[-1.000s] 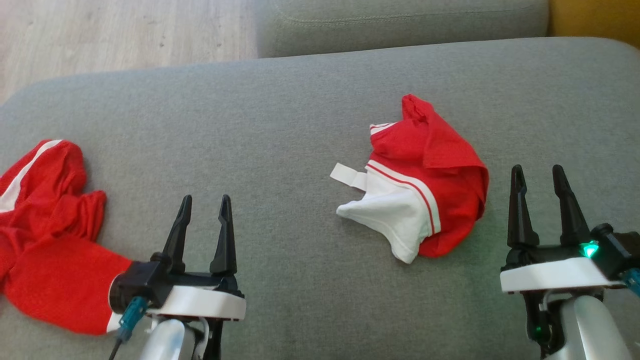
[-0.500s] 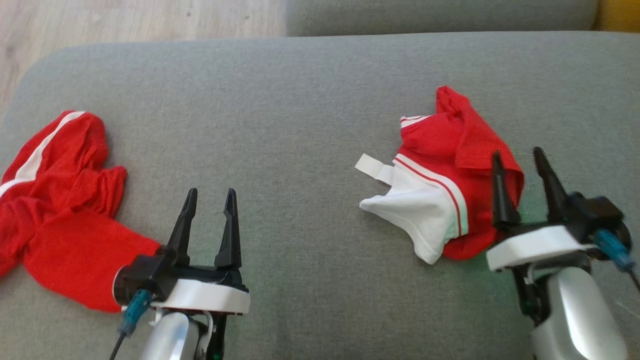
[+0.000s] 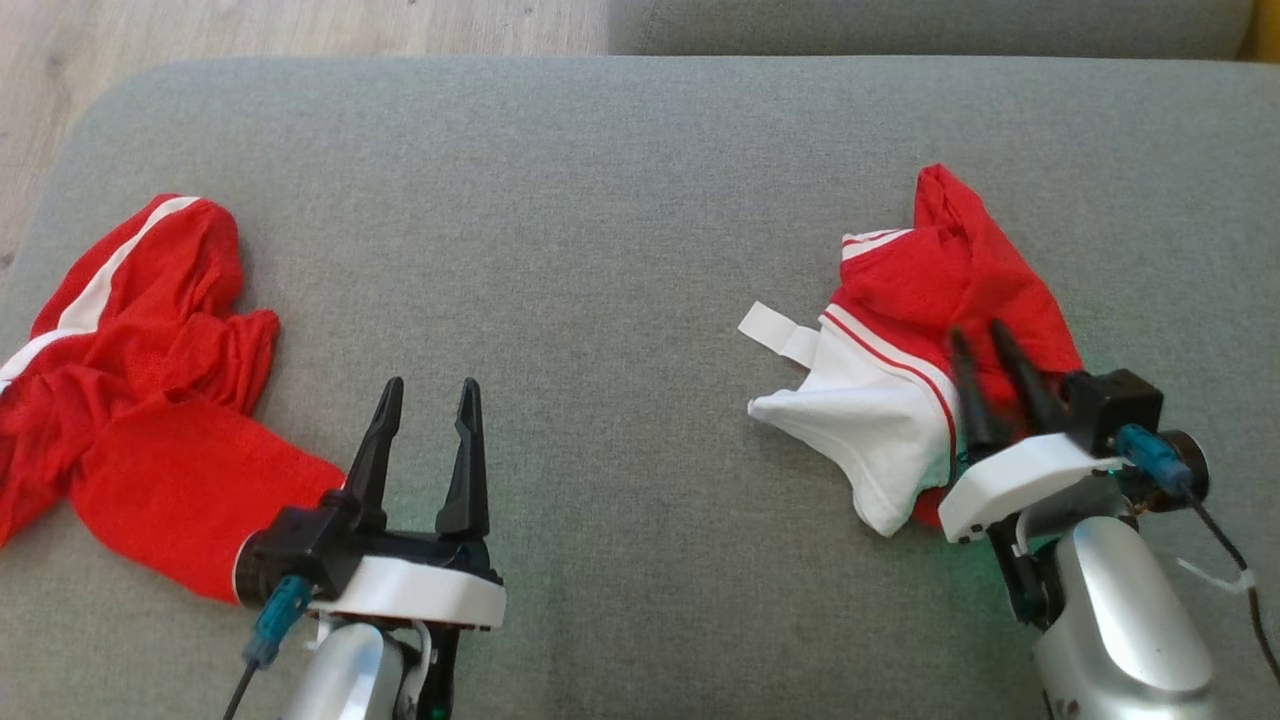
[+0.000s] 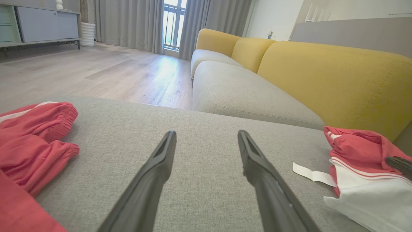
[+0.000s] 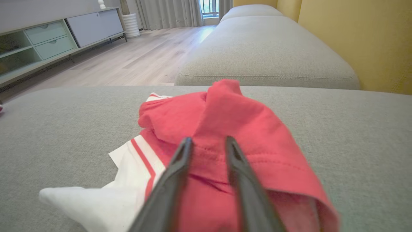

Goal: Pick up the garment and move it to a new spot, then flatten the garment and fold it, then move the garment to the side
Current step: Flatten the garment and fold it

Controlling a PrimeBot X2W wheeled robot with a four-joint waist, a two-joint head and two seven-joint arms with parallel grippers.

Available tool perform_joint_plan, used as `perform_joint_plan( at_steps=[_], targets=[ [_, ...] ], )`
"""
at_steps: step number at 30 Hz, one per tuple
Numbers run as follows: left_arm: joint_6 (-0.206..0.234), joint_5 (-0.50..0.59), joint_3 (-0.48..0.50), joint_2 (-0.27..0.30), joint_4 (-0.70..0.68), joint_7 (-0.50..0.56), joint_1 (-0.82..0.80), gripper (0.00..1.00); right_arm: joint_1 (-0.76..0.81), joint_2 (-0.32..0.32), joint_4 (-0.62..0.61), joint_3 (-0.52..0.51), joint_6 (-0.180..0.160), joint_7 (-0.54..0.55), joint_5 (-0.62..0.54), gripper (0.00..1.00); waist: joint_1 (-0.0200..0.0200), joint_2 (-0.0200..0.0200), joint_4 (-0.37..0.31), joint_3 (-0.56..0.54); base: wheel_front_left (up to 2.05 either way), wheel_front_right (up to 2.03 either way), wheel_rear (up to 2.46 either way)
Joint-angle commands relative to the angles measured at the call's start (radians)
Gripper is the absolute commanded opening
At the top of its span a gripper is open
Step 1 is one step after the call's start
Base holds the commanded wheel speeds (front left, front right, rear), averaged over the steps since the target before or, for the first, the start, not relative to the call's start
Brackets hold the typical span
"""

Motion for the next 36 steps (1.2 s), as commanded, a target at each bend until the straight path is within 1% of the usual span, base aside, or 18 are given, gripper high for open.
perform_joint_plan(
  at_steps=[1,5,10,15,17,19,22,25,29,32,36],
  targets=[
    [0.002,-0.004,0.033,0.002,-0.027,-0.009,-0.039,1.00,-0.051,-0.002,-0.023,0.016,0.008,-0.022,0.012,0.00,-0.0001,0.0000,-0.002,-0.004,0.00,0.00,0.00],
    [0.003,-0.002,0.035,0.002,-0.025,-0.009,-0.038,1.00,-0.080,-0.002,-0.027,0.003,0.008,-0.056,0.028,0.00,-0.0001,0.0000,-0.009,-0.019,0.00,0.00,0.00],
    [0.003,-0.006,0.031,0.002,-0.025,-0.009,-0.036,1.00,-0.128,-0.002,-0.064,-0.003,0.008,-0.075,0.035,0.00,-0.0001,0.0000,-0.012,-0.032,0.00,0.00,0.00],
    [0.007,-0.013,0.026,0.002,-0.028,-0.009,-0.035,1.00,-0.237,-0.002,-0.124,-0.001,0.008,-0.047,0.010,0.00,-0.0001,0.0000,-0.005,-0.041,0.00,0.00,0.00],
    [0.009,-0.018,0.025,0.002,-0.030,-0.009,-0.032,1.00,-0.303,-0.002,-0.137,0.013,0.008,-0.018,-0.007,0.00,-0.0001,0.0000,0.000,-0.041,0.00,0.00,0.00],
    [0.010,-0.022,0.025,0.002,-0.032,-0.009,-0.030,1.00,-0.383,-0.007,-0.139,0.050,0.008,0.010,-0.008,0.00,-0.0001,0.0000,0.007,-0.040,0.00,0.00,0.00],
    [0.012,-0.031,0.020,0.002,-0.033,-0.009,-0.030,1.00,-0.524,-0.020,-0.114,0.103,0.008,0.036,0.026,0.00,-0.0001,0.0000,0.024,-0.042,0.00,0.00,0.00],
    [0.017,-0.042,0.011,0.002,-0.031,-0.009,-0.027,1.00,-0.681,-0.039,-0.076,0.134,0.008,-0.007,0.045,0.00,-0.0001,0.0000,0.043,-0.051,0.00,0.00,0.00],
    [0.024,-0.052,0.008,0.002,-0.033,-0.009,-0.014,1.00,-0.839,-0.045,-0.018,0.126,0.008,-0.091,0.062,0.00,-0.0001,0.0000,0.065,-0.070,0.00,0.00,0.00],
    [0.029,-0.053,0.023,0.002,-0.036,-0.009,0.003,1.00,-0.853,-0.049,0.031,0.130,0.008,-0.111,0.081,0.00,-0.0001,0.0000,0.067,-0.085,0.00,0.00,0.00],
    [0.032,-0.050,0.044,0.002,-0.045,-0.009,0.022,1.00,-0.726,-0.083,0.072,0.216,0.008,-0.114,0.107,0.00,-0.0001,0.0000,0.050,-0.092,0.00,0.00,0.00]
  ],
)
